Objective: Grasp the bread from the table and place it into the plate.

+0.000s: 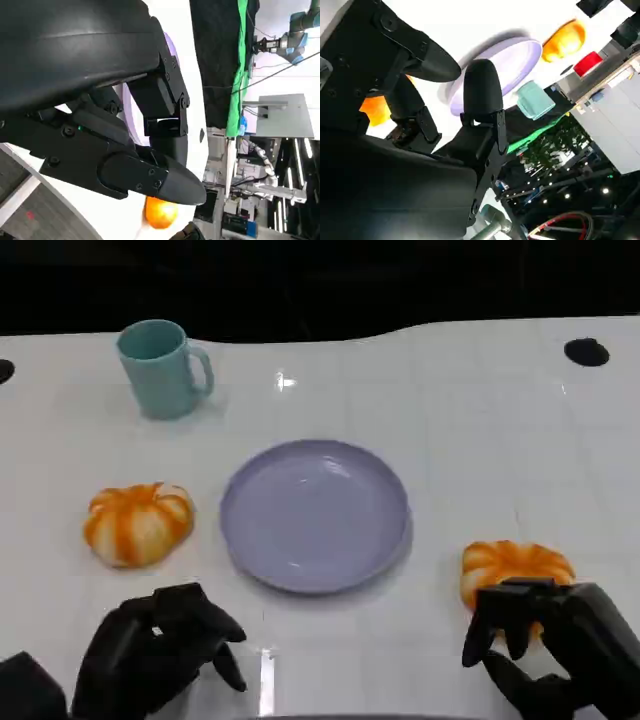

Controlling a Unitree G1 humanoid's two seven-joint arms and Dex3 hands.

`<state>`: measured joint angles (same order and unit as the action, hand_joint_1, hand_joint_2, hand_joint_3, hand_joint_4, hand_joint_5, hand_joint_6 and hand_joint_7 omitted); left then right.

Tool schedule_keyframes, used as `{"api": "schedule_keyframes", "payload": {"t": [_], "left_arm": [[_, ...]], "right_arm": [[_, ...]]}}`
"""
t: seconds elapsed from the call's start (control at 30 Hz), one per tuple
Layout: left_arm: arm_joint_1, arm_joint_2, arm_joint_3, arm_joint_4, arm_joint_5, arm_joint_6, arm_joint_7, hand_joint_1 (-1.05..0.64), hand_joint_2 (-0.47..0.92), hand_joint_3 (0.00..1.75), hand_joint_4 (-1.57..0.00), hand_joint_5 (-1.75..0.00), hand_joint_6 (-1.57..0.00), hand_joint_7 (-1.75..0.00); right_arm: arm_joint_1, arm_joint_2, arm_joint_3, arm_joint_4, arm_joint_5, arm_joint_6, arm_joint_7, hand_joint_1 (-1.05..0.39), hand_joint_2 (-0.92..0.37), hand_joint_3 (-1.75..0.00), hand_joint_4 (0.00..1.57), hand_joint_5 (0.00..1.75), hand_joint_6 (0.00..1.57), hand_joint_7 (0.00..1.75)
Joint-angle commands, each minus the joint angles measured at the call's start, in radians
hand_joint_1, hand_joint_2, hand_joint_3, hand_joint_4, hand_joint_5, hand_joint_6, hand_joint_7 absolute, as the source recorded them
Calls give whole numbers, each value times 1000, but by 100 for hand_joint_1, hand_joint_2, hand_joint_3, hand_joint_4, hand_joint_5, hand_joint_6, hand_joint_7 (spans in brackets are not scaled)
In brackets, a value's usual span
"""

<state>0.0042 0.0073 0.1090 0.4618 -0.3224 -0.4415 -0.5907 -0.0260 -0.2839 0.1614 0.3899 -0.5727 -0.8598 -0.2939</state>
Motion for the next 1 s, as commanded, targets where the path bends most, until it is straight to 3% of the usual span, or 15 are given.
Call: {"api": "schedule_keyframes", "payload": {"t": [0.03,0.7,0.8,0.9,1.0], "left_arm": [[-3,13,6,-2,2,0,8,-89,92,10,-108,-128,-112,-83],[-7,11,7,7,2,-10,5,-90,92,10,-107,-130,-110,-86],[-6,11,7,5,1,-6,6,-89,92,10,-107,-130,-110,-86],[-5,12,7,3,3,-6,8,-90,92,10,-107,-130,-110,-86],[-5,12,7,2,0,-2,6,-90,92,10,-107,-131,-110,-86]], "right_arm": [[-1,-15,-3,-1,12,4,2,-8,-11,-157,95,169,89,134],[3,-12,-2,-4,33,4,15,-8,-12,-153,95,168,89,128],[4,-6,-5,-2,61,-5,23,-8,-21,-140,93,157,89,109],[9,-2,-11,-11,84,-5,29,-10,-29,-127,88,126,86,80],[13,-2,-15,-31,110,4,46,-14,-35,-112,79,116,79,64]]}}
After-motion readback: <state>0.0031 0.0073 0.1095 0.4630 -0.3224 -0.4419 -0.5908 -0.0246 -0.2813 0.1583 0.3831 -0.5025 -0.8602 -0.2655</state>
